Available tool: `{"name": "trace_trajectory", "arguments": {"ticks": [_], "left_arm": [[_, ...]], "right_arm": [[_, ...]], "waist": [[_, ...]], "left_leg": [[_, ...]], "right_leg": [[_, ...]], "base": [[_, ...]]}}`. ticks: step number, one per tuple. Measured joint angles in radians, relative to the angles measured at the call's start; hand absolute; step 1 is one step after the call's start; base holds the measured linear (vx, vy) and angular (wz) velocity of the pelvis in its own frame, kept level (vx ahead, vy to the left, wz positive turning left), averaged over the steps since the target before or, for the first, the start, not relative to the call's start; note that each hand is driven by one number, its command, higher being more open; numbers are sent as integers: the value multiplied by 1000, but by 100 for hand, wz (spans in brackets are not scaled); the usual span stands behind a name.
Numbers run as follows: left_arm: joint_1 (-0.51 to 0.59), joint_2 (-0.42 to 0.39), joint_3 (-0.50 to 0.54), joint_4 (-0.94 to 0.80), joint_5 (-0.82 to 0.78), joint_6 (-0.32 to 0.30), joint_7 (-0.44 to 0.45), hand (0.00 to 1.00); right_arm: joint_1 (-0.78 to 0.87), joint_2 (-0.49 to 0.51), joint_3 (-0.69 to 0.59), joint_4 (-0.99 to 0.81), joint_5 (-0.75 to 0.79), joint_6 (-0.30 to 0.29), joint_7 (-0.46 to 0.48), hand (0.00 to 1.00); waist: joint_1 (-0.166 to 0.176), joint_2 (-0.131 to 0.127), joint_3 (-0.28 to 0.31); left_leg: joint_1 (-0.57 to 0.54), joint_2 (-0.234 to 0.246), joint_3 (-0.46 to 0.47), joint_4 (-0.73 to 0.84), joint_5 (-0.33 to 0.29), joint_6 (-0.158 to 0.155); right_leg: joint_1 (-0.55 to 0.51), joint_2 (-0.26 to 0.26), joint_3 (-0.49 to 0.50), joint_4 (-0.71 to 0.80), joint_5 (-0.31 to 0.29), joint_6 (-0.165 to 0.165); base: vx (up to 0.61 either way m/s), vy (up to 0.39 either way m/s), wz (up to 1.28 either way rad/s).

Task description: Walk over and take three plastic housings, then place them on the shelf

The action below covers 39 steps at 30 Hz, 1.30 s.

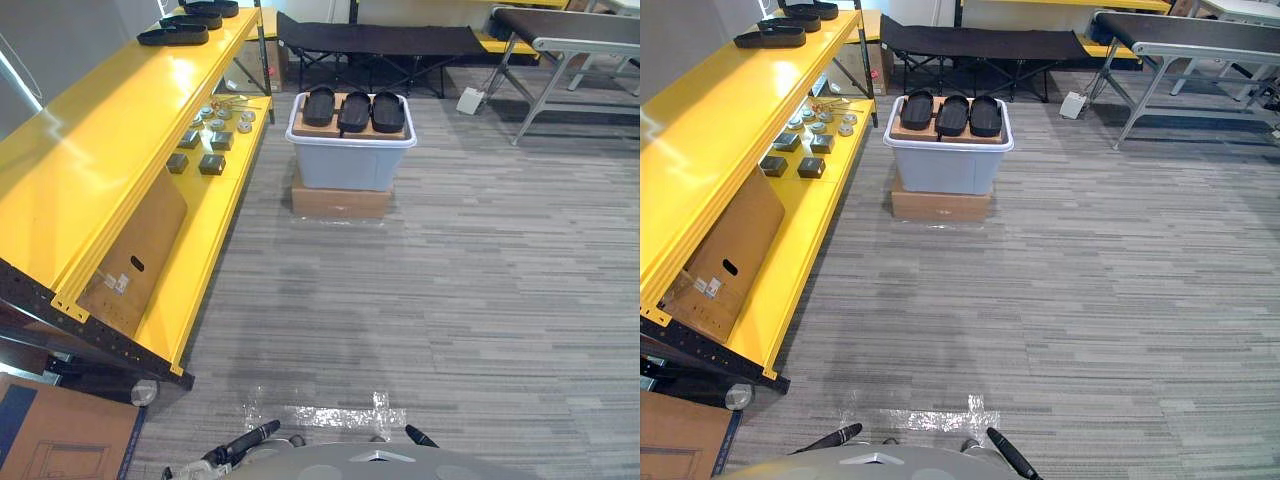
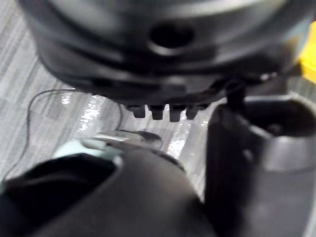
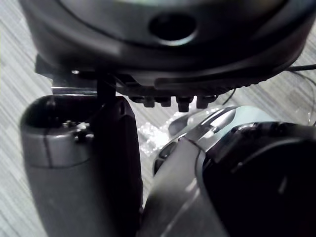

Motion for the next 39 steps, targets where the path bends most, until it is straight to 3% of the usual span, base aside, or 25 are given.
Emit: {"name": "trace_trajectory", "arguments": {"ticks": [11,23,24,26,27,29,30,32,34,35,37,39], "left_arm": [[-44,9,-39,17,-2,-62,-47,100],[-45,11,-69,11,-35,-49,-41,100],[-45,11,-70,12,-39,-42,-42,100],[-48,11,-81,11,-7,-45,-53,100],[-52,11,-100,10,-1,-56,-69,100],[-53,18,-114,2,-11,-62,-83,100],[-57,30,-116,-1,-23,-61,-75,100],[-48,41,-116,3,-54,-59,-46,100],[-48,45,-115,6,-56,-59,-36,100],[-47,47,-113,12,-48,-59,-26,100],[-45,52,-113,16,-44,-61,-12,100],[-45,55,-110,27,-84,-62,35,100]], "right_arm": [[-49,26,-36,2,-13,-66,2,100],[-65,26,5,-6,-10,-104,7,100],[-65,26,13,-8,-10,-114,8,100],[-63,25,28,-28,-8,-130,9,100],[-63,23,45,-42,-1,-145,9,100],[-69,19,45,-59,8,-174,16,100],[-66,26,45,-65,8,-193,33,100],[-56,31,63,-65,6,-191,59,100],[-47,30,64,-60,5,-174,67,100],[-39,29,64,-41,6,-165,70,100],[-31,32,63,-32,12,-152,71,100],[-15,48,57,-31,90,-145,74,100]], "waist": [[-14,-12,12],[-14,-11,14],[-14,-11,16],[-15,-15,30],[-15,-4,45],[-13,-8,68],[-18,-13,89],[-23,-20,97],[-25,-24,99],[-35,-27,100],[-41,-36,103],[-45,-45,105]], "left_leg": [[57,-7,32,-50,2,-10],[78,-8,58,-64,1,-11],[75,-8,58,-63,1,-9],[72,-8,54,-63,-4,3],[72,-3,60,-61,-8,10],[84,-4,75,-60,-3,36],[114,-7,77,-63,-5,44],[130,12,81,-51,-19,36],[131,38,76,-35,-38,21],[138,46,70,-29,-54,0],[149,42,67,-26,-67,-16],[164,48,43,56,-148,-53]], "right_leg": [[23,0,-18,-20,7,49],[23,0,-4,-18,6,48],[2,-9,-5,27,-14,39],[-56,-35,-10,159,-57,62],[-119,-59,-13,293,-70,68],[-222,-115,-36,511,-69,63],[-253,-136,-37,590,-94,39],[-255,-112,-34,540,-120,22],[-259,-55,-26,364,-101,40],[-262,-31,-15,252,-73,66],[-256,-19,24,197,-33,55],[-254,-25,69,258,-65,-41]], "base": [[44,20,-6],[-53,5,-8],[-56,18,5],[-45,41,4],[-66,112,-13],[-42,104,-20],[48,57,-12],[74,44,-9],[139,-12,-1],[198,-44,10],[194,-81,16],[247,-187,29]]}}
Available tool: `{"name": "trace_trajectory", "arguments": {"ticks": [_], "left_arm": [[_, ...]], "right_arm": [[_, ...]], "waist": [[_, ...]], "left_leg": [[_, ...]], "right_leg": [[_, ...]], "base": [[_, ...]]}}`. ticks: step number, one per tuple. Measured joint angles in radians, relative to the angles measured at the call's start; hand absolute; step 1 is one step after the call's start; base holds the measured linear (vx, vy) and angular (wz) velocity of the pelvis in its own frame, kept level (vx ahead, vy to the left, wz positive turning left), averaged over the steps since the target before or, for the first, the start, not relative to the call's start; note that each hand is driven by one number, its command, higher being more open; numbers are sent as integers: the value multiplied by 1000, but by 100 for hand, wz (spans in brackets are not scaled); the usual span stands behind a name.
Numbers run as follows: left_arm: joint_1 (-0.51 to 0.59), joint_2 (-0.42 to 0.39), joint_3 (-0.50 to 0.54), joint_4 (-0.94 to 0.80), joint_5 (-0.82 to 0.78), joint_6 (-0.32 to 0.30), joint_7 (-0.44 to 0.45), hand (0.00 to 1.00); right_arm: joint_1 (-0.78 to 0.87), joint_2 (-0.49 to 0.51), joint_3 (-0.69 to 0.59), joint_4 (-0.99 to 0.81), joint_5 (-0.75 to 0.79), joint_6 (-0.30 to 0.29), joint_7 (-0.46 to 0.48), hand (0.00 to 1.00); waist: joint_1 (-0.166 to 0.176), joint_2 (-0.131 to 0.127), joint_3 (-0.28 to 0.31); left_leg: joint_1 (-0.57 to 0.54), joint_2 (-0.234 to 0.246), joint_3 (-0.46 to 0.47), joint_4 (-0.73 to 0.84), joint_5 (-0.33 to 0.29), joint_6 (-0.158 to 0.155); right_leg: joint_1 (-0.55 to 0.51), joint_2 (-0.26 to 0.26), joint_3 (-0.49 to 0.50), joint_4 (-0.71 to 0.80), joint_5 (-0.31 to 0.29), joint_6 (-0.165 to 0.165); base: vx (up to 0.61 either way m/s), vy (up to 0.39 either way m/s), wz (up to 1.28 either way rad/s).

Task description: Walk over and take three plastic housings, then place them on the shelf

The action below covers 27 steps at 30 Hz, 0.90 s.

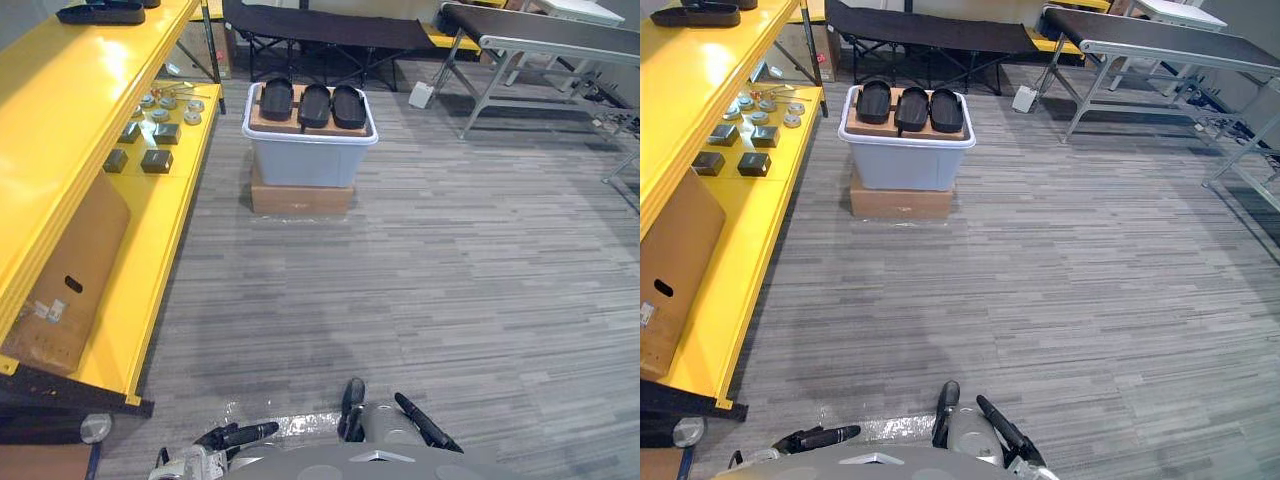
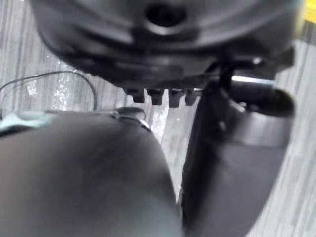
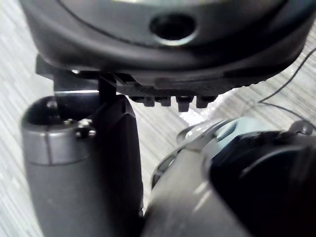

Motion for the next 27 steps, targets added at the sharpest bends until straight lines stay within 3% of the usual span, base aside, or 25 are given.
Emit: {"name": "trace_trajectory", "arguments": {"ticks": [1,3,4,6,7,8,11,12,13,14,15,16,17,18,19,20,21,22,23,25,27], "left_arm": [[0,-3,6,1,-16,0,11,100],[38,-47,48,0,-92,-3,35,100],[39,-48,71,1,-100,-5,34,100],[39,-73,139,-21,-133,-30,51,100],[31,-85,160,-40,-137,-44,53,100],[27,-91,161,-43,-137,-43,50,100],[31,-105,163,-64,-133,-43,30,100],[36,-107,164,-65,-127,-46,29,100],[47,-114,166,-65,-125,-50,33,100],[49,-122,174,-65,-137,-56,36,100],[49,-131,173,-67,-158,-72,33,100],[49,-124,174,-72,-155,-79,29,100],[49,-115,173,-73,-152,-87,27,100],[49,-94,172,-71,-142,-89,26,100],[49,-87,172,-69,-130,-89,29,100],[36,-90,160,-55,-114,-88,44,100],[35,-83,148,-51,-114,-86,44,100],[33,-72,140,-47,-113,-85,47,100],[38,-66,117,-39,-98,-88,57,100],[39,-64,90,-37,-72,-88,67,100],[29,-62,57,-38,-76,-88,77,100]], "right_arm": [[1,-2,-1,5,3,1,-1,100],[6,-34,3,8,-35,7,2,100],[-2,-40,7,11,-66,6,0,100],[-23,-80,36,25,-147,16,1,100],[-36,-94,36,39,-182,21,0,100],[-41,-98,34,43,-198,22,0,100],[-60,-104,66,45,-258,4,5,100],[-72,-101,68,45,-257,-2,-3,100],[-80,-105,74,41,-257,-21,-10,100],[-80,-111,86,35,-258,-39,-25,100],[-81,-116,105,35,-259,-53,-52,100],[-82,-109,125,36,-260,-62,-73,100],[-85,-108,135,36,-259,-72,-82,100],[-96,-93,140,36,-258,-77,-99,100],[-94,-87,140,37,-258,-78,-104,100],[-110,-85,137,36,-255,-88,-108,100],[-110,-73,127,34,-239,-94,-106,100],[-109,-58,107,33,-211,-96,-105,100],[-110,-60,101,23,-197,-124,-110,100],[-112,-66,104,18,-197,-141,-112,100],[-111,-61,106,-14,-176,-159,-114,100]], "waist": [[1,2,-2],[7,45,-35],[8,57,-37],[16,96,-17],[27,106,8],[31,107,15],[49,97,18],[59,94,19],[67,103,22],[71,114,28],[81,122,31],[93,105,32],[94,97,28],[89,54,18],[87,39,11],[85,38,18],[84,43,16],[81,29,23],[78,23,30],[82,43,37],[60,58,37]], "left_leg": [[-5,7,-4,39,-32,-10],[-59,97,-20,248,-131,-75],[-115,127,-22,384,-133,-80],[-346,256,-43,847,-50,-75],[-408,274,-51,942,-52,-76],[-422,265,-52,937,-56,-84],[-443,133,-50,524,-41,-98],[-441,89,-49,339,13,-98],[-445,58,-58,115,111,-104],[-464,56,-69,52,149,-109],[-486,66,-71,40,188,-92],[-475,58,-53,59,278,-52],[-471,42,-45,67,303,-29],[-465,3,-22,92,297,3],[-459,-17,-10,90,288,24],[-434,-47,-11,85,276,86],[-391,-70,-10,67,268,103],[-342,-96,-11,48,252,121],[-260,-120,-14,29,224,122],[-196,-122,-20,-2,209,113],[-125,-101,-44,-64,197,94]], "right_leg": [[4,1,1,23,-4,-11],[20,53,-21,77,-14,-29],[20,66,-26,78,-24,-42],[107,128,-41,1,-40,-59],[175,144,-41,-33,-49,-73],[208,144,-42,-47,-38,-68],[320,117,-21,-126,-51,-50],[331,108,-3,-141,-55,-43],[355,112,18,-174,-57,-33],[372,122,24,-195,-66,-15],[400,131,34,-209,-88,5],[426,111,49,-200,-126,33],[434,92,50,-187,-152,47],[429,36,46,-128,-191,71],[413,15,51,-77,-209,90],[322,-43,71,149,-204,118],[260,-81,74,326,-182,121],[202,-138,71,509,-158,122],[143,-192,55,665,-170,108],[113,-200,27,676,-187,86],[55,-161,-45,476,-198,67]], "base": [[294,-239,29],[357,-254,20],[366,-250,10],[442,-246,11],[449,-187,9],[416,-140,-7],[392,-37,-27],[378,71,-48],[445,128,-48],[464,197,-36],[528,260,-28],[485,241,-22],[524,223,-14],[416,144,-3],[612,238,-4],[509,208,1],[584,258,15],[481,189,27],[480,170,19],[361,104,9],[418,35,21]]}}
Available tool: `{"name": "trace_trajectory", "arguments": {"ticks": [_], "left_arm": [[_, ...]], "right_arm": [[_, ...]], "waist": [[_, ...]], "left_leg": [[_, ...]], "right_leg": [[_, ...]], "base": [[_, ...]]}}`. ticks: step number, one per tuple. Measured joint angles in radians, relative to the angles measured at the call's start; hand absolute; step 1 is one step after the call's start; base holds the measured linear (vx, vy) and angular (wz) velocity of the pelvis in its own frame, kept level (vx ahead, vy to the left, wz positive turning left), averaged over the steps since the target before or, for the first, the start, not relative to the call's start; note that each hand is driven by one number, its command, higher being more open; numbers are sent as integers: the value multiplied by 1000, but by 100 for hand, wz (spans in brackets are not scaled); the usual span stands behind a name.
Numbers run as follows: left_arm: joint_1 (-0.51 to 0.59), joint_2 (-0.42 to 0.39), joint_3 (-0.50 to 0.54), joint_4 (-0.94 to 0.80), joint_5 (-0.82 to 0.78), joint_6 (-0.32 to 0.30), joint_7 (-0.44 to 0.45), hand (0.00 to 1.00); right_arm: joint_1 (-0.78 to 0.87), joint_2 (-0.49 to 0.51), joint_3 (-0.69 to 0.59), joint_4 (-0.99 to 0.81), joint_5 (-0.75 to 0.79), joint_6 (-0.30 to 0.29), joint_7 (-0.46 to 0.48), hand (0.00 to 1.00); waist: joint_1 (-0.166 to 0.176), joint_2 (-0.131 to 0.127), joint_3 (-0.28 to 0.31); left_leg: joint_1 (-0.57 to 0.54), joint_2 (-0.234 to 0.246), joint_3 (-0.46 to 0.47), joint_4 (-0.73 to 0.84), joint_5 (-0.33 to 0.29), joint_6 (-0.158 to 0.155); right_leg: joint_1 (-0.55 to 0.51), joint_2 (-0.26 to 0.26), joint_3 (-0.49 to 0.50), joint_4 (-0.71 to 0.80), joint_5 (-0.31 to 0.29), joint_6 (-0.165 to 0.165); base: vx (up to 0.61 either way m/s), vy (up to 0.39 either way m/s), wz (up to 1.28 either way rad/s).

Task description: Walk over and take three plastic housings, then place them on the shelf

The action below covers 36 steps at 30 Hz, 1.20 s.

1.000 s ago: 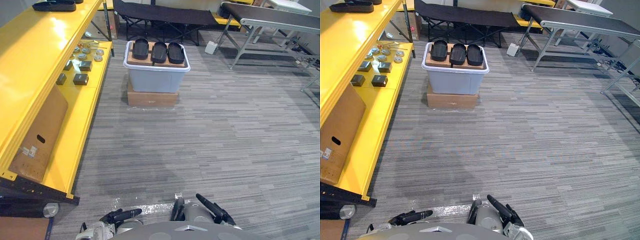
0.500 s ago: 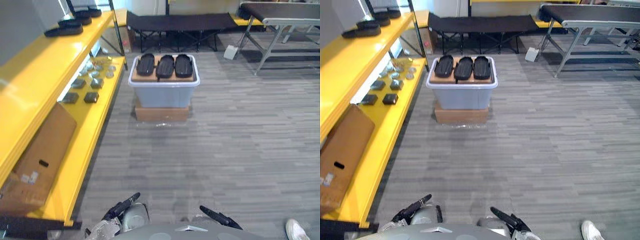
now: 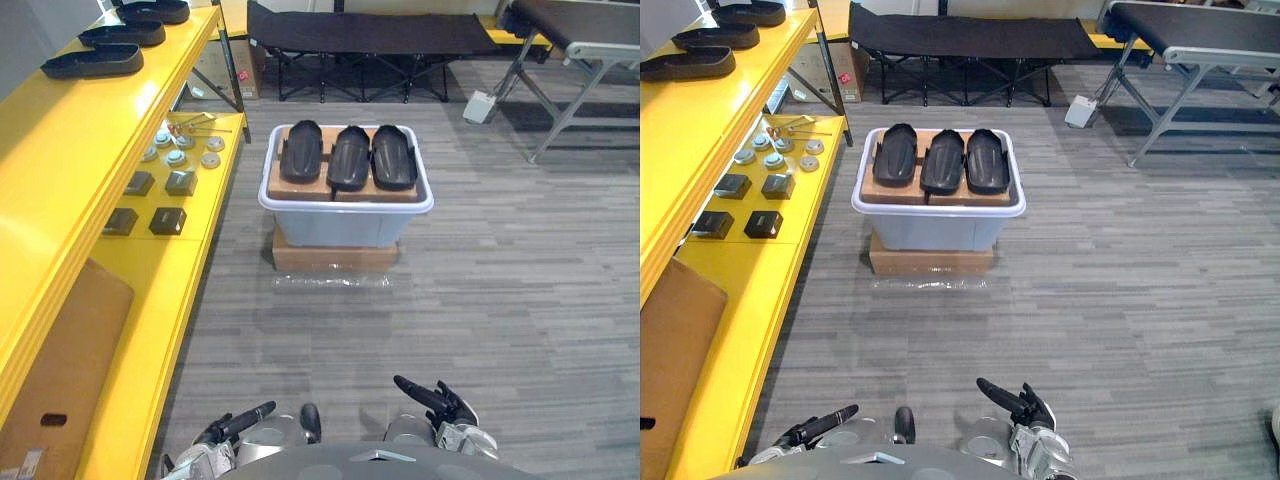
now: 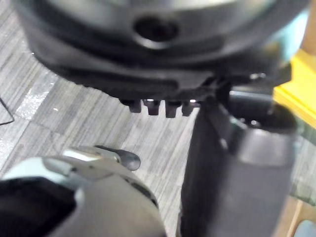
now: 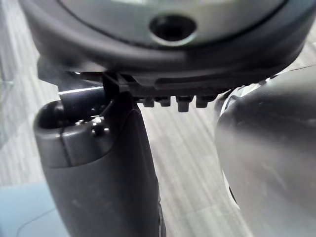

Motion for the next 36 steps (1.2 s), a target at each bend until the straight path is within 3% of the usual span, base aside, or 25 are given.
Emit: {"name": "trace_trajectory", "arguments": {"ticks": [2,3,4,6,7,8,9,11,13,15,16,19,21,23,24,27,32,36], "left_arm": [[-14,2,-13,-2,-11,0,1,100],[-29,3,-15,-4,-30,0,1,100],[-40,4,-15,-4,-53,-1,2,100],[-47,2,-14,-5,-89,-1,8,100],[-46,4,-13,-6,-95,-1,10,100],[-39,10,-12,-14,-104,1,17,100],[-38,-5,-10,-17,-107,-1,27,100],[-21,-32,-10,-16,-109,2,37,100],[-33,-50,0,-20,-116,-1,38,100],[-38,-57,10,-18,-114,-1,37,100],[-38,-58,9,-17,-114,-1,37,100],[-38,-61,5,-17,-89,-10,29,100],[-39,-65,3,-18,-54,-46,15,100],[-49,-56,-13,-18,-12,-54,16,100],[-52,-42,-25,-18,1,-65,15,100],[-59,-17,-48,-17,2,-59,16,100],[-67,-10,-74,-39,8,-30,24,100],[-42,-6,-81,-79,33,-23,40,100]], "right_arm": [[-2,12,2,-7,-1,-5,-1,100],[0,24,7,-6,0,-6,-4,100],[1,28,8,-5,1,-10,-5,100],[2,41,9,-5,1,-15,-16,100],[5,42,14,-2,0,-15,-17,100],[15,45,30,5,2,-11,-19,100],[12,30,35,5,3,-9,-23,100],[9,11,48,6,1,6,-38,100],[1,-8,61,11,3,28,-44,100],[-3,-27,64,13,-1,43,-46,100],[-2,-30,64,13,-2,46,-47,100],[9,-24,51,8,-2,37,-63,100],[30,-16,55,-16,-3,0,-80,100],[43,3,55,-38,-3,-25,-100,100],[42,18,56,-41,-2,-33,-104,100],[66,43,69,-67,1,-38,-91,100],[105,45,118,-222,-5,-42,-108,100],[166,47,114,-532,-6,-37,-142,100]], "waist": [[-4,5,-1],[-5,5,0],[-6,-5,0],[-11,-33,10],[-11,-44,11],[-6,-65,8],[-3,-45,2],[0,11,-28],[2,45,-25],[3,66,-11],[2,68,-9],[-11,68,-10],[-7,67,-16],[-14,41,-24],[-28,17,-24],[-29,-24,-38],[-29,-29,-41],[-29,-32,-42]], "left_leg": [[3,27,-6,-3,-16,-24],[3,49,-16,-3,-28,-41],[7,60,-24,-2,-40,-54],[53,65,-51,7,-79,-80],[70,64,-61,21,-99,-87],[92,67,-81,74,-157,-106],[89,110,-95,160,-230,-122],[58,182,-105,270,-292,-164],[-113,252,-118,619,-261,-201],[-184,297,-89,758,-257,-195],[-191,299,-68,744,-262,-191],[-196,267,9,404,-229,-199],[-189,240,3,206,-35,-176],[-166,205,14,135,-11,-149],[-162,188,18,115,-1,-134],[-143,160,37,100,0,-126],[-102,146,61,64,-6,-116],[-85,161,75,65,-7,-118]], "right_leg": [[-50,52,-8,-204,19,19],[-75,99,7,-394,73,36],[-87,124,27,-559,169,43],[-82,126,67,-651,267,43],[-68,124,72,-650,281,40],[-30,114,90,-634,327,3],[-30,136,79,-555,345,-55],[-32,189,52,-509,271,-73],[12,234,22,-532,234,-99],[84,259,17,-592,230,-102],[109,258,16,-609,229,-100],[175,238,-1,-675,228,-75],[181,234,5,-698,223,-57],[180,207,7,-699,220,-40],[175,193,4,-698,221,-38],[184,164,3,-702,217,-16],[196,150,4,-692,213,-1],[189,156,8,-654,211,1]], "base": [[323,-58,8],[317,-107,11],[325,-127,16],[384,-243,37],[469,-361,54],[400,-364,44],[388,-362,32],[343,-292,19],[331,-278,24],[244,-173,5],[267,-128,3],[250,-31,4],[272,87,-11],[300,107,-2],[280,98,5],[240,76,-5],[181,52,-9],[77,-12,-8]]}}
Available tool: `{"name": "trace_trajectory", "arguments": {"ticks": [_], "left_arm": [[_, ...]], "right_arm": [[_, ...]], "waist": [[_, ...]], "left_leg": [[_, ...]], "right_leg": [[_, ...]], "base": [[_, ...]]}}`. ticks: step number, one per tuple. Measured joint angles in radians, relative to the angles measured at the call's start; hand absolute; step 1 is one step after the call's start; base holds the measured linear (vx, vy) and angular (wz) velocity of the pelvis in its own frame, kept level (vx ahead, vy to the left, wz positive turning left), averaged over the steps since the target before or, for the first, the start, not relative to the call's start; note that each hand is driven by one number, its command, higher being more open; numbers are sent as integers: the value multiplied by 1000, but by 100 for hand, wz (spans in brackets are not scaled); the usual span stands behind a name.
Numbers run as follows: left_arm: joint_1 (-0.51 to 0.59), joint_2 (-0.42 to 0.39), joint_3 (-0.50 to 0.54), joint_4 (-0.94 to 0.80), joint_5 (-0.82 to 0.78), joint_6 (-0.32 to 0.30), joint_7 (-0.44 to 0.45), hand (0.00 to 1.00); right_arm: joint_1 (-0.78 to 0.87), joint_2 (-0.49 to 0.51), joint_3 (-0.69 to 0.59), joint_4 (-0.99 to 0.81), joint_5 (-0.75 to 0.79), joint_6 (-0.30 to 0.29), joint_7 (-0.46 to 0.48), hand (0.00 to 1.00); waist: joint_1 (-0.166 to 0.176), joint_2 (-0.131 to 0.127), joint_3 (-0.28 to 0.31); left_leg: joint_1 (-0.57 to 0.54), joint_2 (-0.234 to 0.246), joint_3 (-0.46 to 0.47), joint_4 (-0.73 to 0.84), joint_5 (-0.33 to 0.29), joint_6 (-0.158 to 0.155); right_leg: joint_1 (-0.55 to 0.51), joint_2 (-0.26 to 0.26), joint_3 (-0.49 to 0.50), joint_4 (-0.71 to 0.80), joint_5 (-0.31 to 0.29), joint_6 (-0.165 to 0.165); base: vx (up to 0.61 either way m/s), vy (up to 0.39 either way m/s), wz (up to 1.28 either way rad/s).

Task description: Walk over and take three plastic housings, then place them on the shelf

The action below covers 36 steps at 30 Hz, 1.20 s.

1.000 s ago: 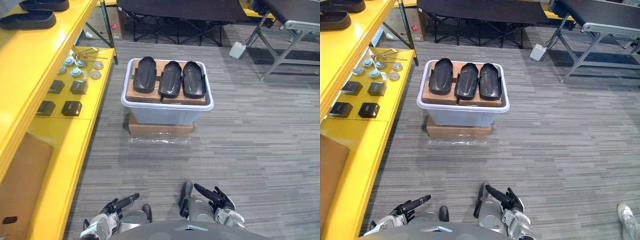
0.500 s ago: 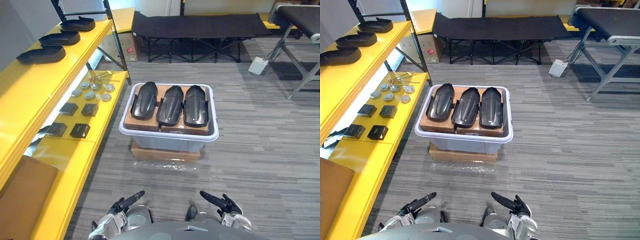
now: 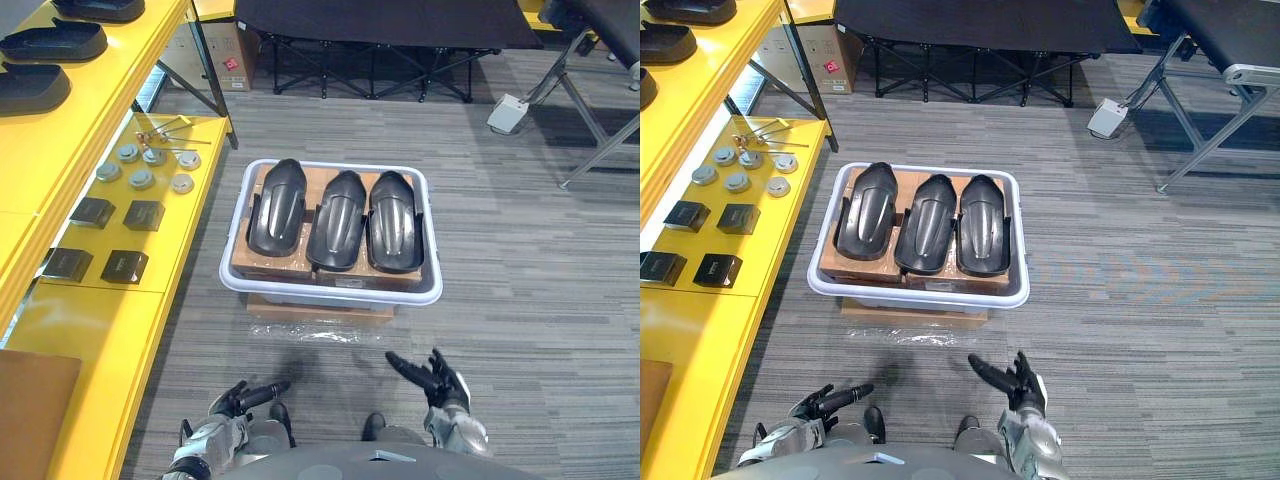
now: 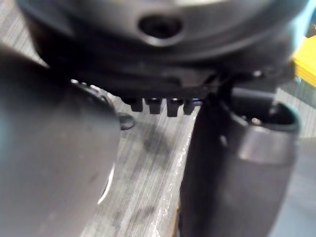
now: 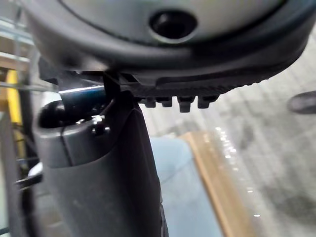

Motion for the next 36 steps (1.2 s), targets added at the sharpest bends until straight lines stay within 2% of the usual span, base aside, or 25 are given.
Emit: {"name": "trace_trajectory", "arguments": {"ticks": [4,7,11,15,17,19,25,31,36], "left_arm": [[37,12,13,-39,5,-8,-6,100],[53,18,50,-48,5,-25,-24,100],[53,31,105,-70,9,-47,-38,100],[53,42,118,-77,10,-69,-50,100],[53,40,118,-77,8,-69,-60,100],[51,31,122,-96,4,-87,-76,100],[43,17,112,-147,-57,-118,-125,100],[39,12,97,-169,-73,-138,-150,100],[16,4,63,-174,-76,-154,-154,100]], "right_arm": [[-24,-13,-72,-178,-36,4,-11,100],[-75,-47,-127,-214,-33,7,-7,100],[-214,-177,-205,-199,11,39,-33,100],[-426,-325,-226,-89,53,50,-89,100],[-485,-368,-228,-51,54,61,-101,100],[-557,-427,-226,24,64,87,-111,100],[-776,-565,-175,251,141,133,-104,100],[-914,-643,-152,420,137,176,-60,100],[-1025,-708,-128,553,117,207,-54,100]], "waist": [[3,-17,0],[8,-34,4],[28,-55,29],[40,-34,91],[53,-21,117],[62,3,148],[85,33,235],[92,51,269],[113,85,294]], "left_leg": [[15,18,15,-1,-8,-9],[0,21,18,2,-14,-9],[-102,20,7,69,-38,9],[-219,20,-33,180,-58,28],[-254,20,-45,206,-59,30],[-304,15,-82,233,-79,42],[-403,-7,-123,290,-67,65],[-440,-30,-140,304,-48,96],[-469,-44,-155,317,-42,105]], "right_leg": [[-16,9,1,43,0,0],[-39,9,0,56,0,0],[-114,-3,-3,72,0,0],[-165,-16,-22,85,0,0],[-183,-19,-32,90,0,0],[-201,-22,-65,99,-8,-11],[-272,-49,-87,151,-6,-9],[-292,-67,-111,163,5,4],[-317,-81,-119,188,4,4]], "base": [[8,-8,-11],[-48,11,-6],[-120,32,4],[-176,23,20],[-197,13,22],[-229,22,41],[-170,72,20],[-44,58,15],[7,33,9]]}}
